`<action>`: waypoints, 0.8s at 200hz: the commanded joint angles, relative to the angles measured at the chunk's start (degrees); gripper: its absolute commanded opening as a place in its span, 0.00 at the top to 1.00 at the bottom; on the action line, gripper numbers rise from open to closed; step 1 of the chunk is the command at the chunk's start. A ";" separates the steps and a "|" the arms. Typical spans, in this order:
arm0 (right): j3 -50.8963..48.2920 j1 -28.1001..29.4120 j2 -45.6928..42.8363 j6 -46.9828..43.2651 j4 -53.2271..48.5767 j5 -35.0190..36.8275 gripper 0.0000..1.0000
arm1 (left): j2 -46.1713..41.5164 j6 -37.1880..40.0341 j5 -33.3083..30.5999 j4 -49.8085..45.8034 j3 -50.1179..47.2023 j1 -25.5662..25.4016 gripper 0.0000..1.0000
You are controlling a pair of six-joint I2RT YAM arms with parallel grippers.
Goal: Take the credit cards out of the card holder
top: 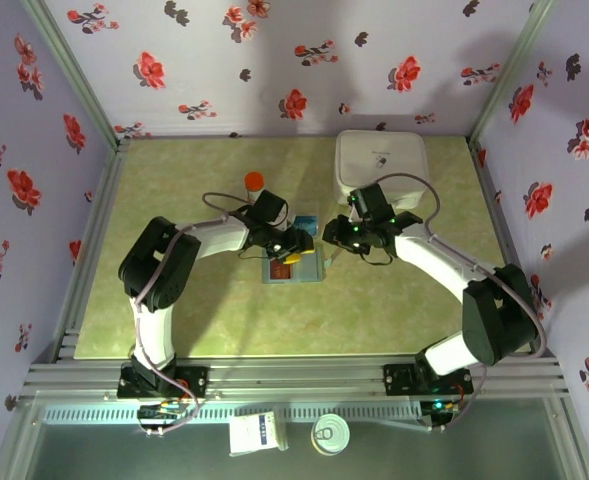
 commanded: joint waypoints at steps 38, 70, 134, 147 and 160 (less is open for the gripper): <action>-0.65 0.77 1.77 1.67 3.06 -2.68 0.65 | -6.40 1.34 -0.07 -0.86 -2.74 2.80 0.50; 1.58 3.32 5.41 1.78 3.92 -3.90 0.65 | -10.49 2.16 -0.88 -1.05 -6.51 5.53 0.53; 5.88 8.46 15.06 3.75 9.36 -7.28 0.68 | -15.48 5.96 -4.78 -5.72 -13.64 9.07 0.66; 6.49 8.96 16.92 4.00 10.34 -8.38 0.68 | -15.66 6.36 -5.12 -5.87 -14.55 9.43 0.70; 7.09 9.51 18.42 4.25 11.28 -9.31 0.69 | -15.43 6.86 -5.43 -5.92 -15.20 9.70 0.75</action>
